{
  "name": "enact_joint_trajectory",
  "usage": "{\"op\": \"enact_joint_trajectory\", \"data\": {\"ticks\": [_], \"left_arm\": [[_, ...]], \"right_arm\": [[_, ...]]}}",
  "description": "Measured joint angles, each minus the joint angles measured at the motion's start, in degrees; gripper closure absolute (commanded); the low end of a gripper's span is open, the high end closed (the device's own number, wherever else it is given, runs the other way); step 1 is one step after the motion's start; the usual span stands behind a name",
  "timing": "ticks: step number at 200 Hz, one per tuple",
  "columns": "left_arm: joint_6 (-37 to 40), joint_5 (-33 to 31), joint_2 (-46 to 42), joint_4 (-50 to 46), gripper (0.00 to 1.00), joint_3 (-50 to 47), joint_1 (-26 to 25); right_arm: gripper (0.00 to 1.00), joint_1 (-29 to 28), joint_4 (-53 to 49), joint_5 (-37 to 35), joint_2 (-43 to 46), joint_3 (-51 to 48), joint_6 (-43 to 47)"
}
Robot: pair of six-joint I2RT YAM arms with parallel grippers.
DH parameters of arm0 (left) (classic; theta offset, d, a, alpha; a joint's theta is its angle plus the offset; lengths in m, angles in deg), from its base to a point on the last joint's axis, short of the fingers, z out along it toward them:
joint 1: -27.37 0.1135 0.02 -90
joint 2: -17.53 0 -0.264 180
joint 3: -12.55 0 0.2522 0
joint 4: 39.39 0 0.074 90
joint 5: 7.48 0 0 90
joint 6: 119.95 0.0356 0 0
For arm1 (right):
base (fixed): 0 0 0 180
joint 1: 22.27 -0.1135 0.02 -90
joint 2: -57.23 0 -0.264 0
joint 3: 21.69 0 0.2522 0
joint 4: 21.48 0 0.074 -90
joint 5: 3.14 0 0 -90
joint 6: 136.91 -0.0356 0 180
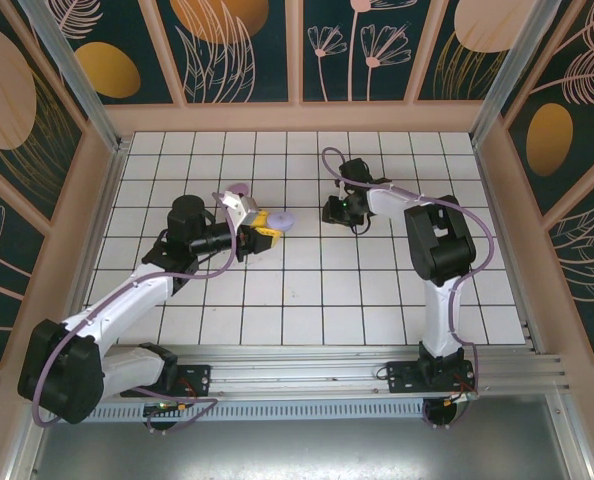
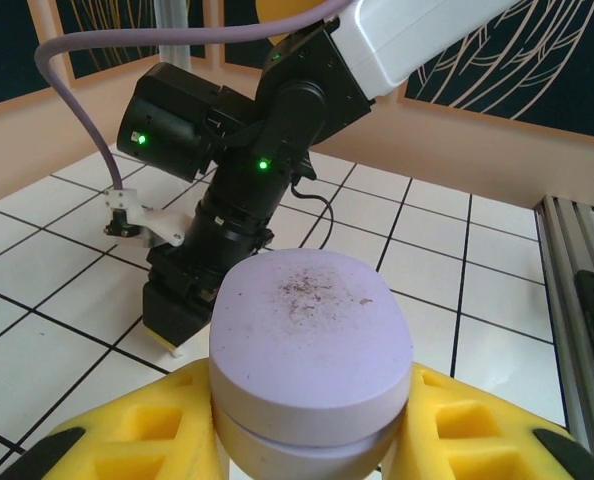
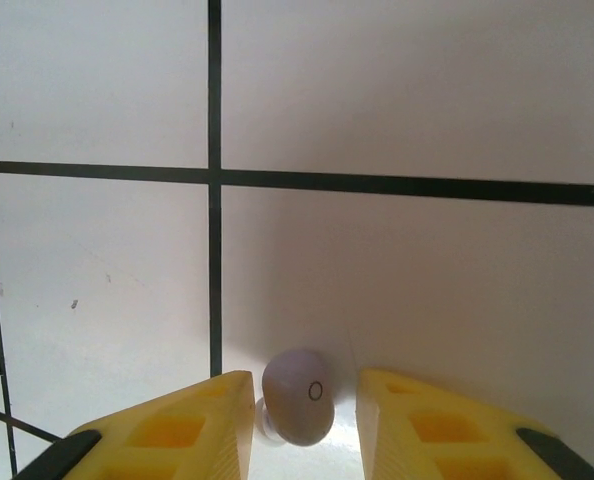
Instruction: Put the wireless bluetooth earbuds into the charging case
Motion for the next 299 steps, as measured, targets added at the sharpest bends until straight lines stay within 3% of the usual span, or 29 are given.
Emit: {"op": "enact_joint_trajectory", "data": {"ticks": [41, 113, 161, 203, 232, 299], "left_arm": [[0.0, -0.02, -0.11, 0.0, 1.0, -0.11, 0.0], [0.02, -1.09, -0.35, -0.04, 1.0, -0.39, -0.02], [0.07, -1.51, 0.04, -0.39, 1.0, 0.11, 0.0], [0.26, -1.51, 3.43, -0.48, 1.0, 3.72, -0.02], [0.26, -1.51, 5.55, -0.7, 1.0, 6.05, 0.0], [0.17, -1.51, 7.04, -0.87, 1.0, 7.15, 0.0]], "right_arm": [[0.8, 0.04, -0.46, 0.0, -0.57, 0.7, 0.9], [0.84, -0.04, -1.31, 1.05, 0.66, 0.28, 1.51], [0.83, -2.21, -3.78, 1.22, 18.47, -8.61, 1.27], [0.83, -9.81, -5.03, 1.38, 33.33, -10.19, 0.48], [0.83, -13.49, -5.14, 2.1, 36.26, -10.12, -0.15], [0.83, -15.58, -5.42, 5.57, 36.33, -9.94, -2.84]]}}
